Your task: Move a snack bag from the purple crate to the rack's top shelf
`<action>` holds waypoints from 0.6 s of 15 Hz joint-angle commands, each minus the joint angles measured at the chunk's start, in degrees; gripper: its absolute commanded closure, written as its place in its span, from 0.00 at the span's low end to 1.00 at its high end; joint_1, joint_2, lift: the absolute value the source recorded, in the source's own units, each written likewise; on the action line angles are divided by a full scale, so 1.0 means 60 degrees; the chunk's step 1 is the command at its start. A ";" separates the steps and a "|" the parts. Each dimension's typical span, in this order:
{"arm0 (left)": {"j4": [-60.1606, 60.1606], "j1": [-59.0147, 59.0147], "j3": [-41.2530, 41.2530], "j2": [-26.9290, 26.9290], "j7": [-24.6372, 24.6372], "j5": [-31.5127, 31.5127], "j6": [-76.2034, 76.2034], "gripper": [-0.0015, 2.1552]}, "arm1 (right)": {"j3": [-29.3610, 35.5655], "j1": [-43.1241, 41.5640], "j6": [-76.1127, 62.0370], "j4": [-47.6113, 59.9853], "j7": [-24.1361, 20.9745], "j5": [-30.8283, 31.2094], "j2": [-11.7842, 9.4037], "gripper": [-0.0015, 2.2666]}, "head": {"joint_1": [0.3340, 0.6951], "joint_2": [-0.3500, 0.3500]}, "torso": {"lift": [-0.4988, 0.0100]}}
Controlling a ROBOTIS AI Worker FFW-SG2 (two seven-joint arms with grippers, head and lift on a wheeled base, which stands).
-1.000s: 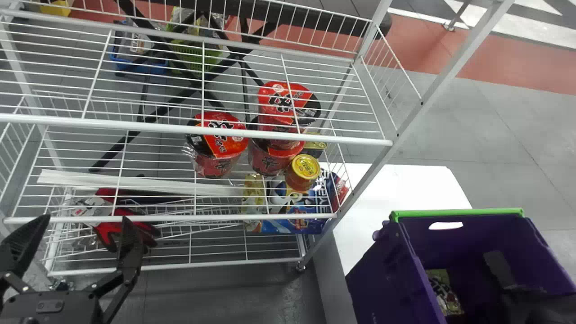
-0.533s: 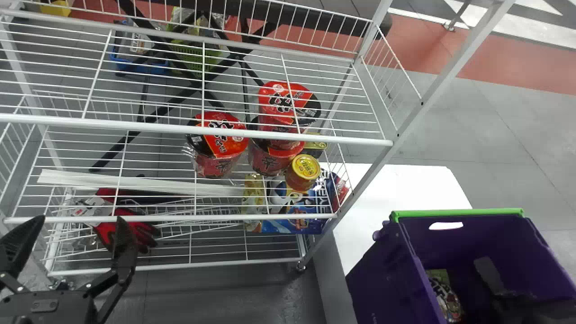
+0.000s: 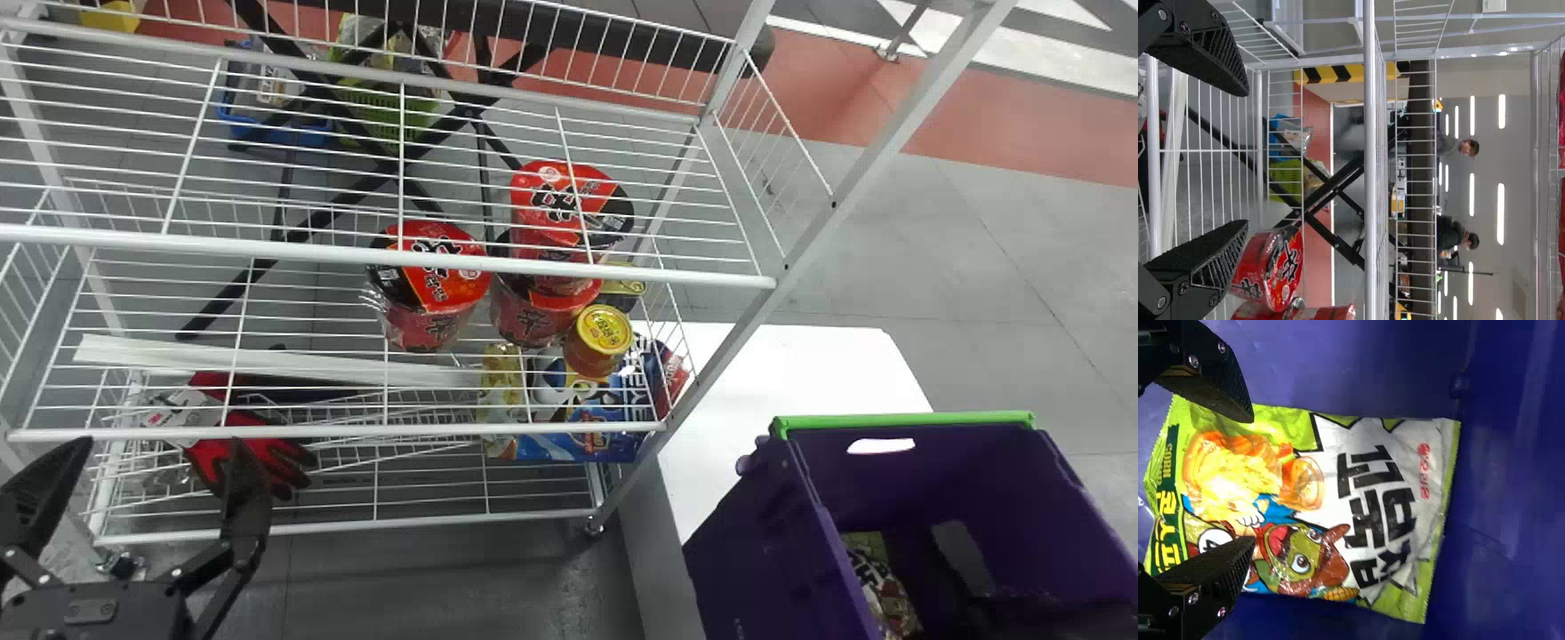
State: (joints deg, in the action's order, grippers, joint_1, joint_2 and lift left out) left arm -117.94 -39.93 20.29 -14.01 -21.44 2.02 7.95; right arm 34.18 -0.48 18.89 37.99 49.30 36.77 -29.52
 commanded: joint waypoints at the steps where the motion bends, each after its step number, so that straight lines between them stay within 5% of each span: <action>1: 0.0028 -0.0010 0.0001 -0.0009 0.0000 0.0000 0.0000 0.07 | 0.0002 0.0007 0.0097 -0.0003 -0.0028 -0.0035 -0.0046 0.10 | 1.00 0.00 | 0.08; 9: 0.0087 0.0020 -0.0043 0.0020 0.0073 -0.0015 0.0117 0.07 | 0.0251 0.0183 0.0332 -0.0062 -0.0145 -0.0255 -0.0119 0.10 | 1.00 0.00 | 0.08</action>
State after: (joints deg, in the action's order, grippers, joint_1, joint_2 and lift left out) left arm -117.46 -39.83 20.04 -13.90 -21.05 1.94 8.60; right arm 35.67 0.59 20.85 37.71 48.45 35.51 -30.30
